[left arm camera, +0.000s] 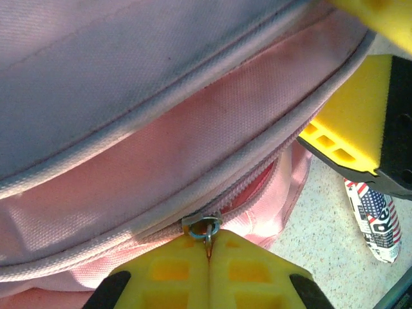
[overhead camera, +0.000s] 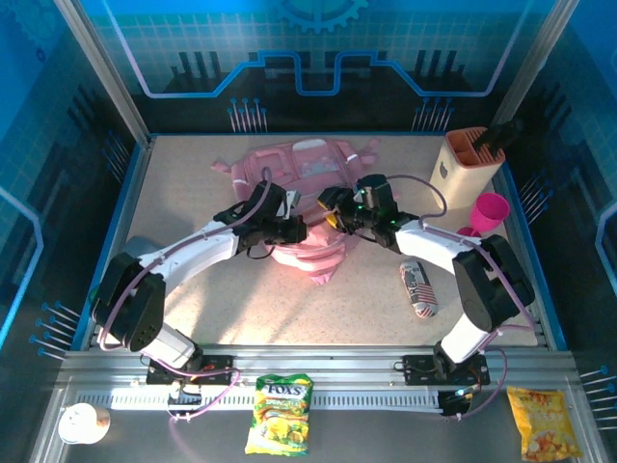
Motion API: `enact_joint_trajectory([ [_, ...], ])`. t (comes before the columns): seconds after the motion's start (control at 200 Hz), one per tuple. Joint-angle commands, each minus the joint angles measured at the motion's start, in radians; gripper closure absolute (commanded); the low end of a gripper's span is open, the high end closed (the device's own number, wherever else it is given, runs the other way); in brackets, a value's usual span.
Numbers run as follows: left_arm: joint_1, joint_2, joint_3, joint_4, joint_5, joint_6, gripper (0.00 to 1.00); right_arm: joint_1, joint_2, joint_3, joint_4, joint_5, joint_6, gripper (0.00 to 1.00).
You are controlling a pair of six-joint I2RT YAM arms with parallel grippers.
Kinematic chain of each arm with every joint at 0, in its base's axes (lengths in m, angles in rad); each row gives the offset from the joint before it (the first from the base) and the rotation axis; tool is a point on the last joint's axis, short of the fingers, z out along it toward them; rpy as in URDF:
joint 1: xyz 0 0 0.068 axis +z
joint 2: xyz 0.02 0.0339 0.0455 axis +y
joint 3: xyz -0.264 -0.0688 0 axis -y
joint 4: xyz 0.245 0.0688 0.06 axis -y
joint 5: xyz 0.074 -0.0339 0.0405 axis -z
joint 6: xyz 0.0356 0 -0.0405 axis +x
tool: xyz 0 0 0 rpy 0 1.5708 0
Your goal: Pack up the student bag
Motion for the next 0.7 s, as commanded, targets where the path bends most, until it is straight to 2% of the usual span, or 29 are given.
enact_joint_trajectory([
  [0.0, -0.02, 0.019, 0.052, 0.054, 0.048, 0.036, 1.0, 0.033, 0.023, 0.069, -0.104, 0.072, 0.023, 0.44],
  [0.27, -0.023, 0.025, 0.061, 0.011, 0.022, 0.066, 1.0, 0.053, 0.08, 0.13, -0.195, 0.129, 0.034, 0.51],
  [0.335, -0.021, 0.022, 0.063, -0.008, 0.011, 0.077, 1.0, 0.052, 0.091, 0.139, -0.202, 0.138, 0.035, 0.57],
  [0.445, -0.017, 0.014, 0.059, -0.042, -0.007, 0.094, 1.0, 0.044, 0.092, 0.148, -0.194, 0.148, 0.009, 0.73],
  [0.51, -0.006, 0.005, 0.053, -0.07, -0.018, 0.114, 1.0, 0.032, 0.076, 0.145, -0.186, 0.147, -0.014, 0.79],
  [0.57, 0.008, -0.008, 0.042, -0.104, -0.013, 0.148, 1.0, 0.016, 0.053, 0.136, -0.175, 0.147, -0.041, 0.83],
  [0.695, 0.025, -0.035, 0.023, -0.196, -0.053, 0.245, 1.0, -0.032, -0.013, 0.14, -0.224, 0.135, -0.12, 0.85],
])
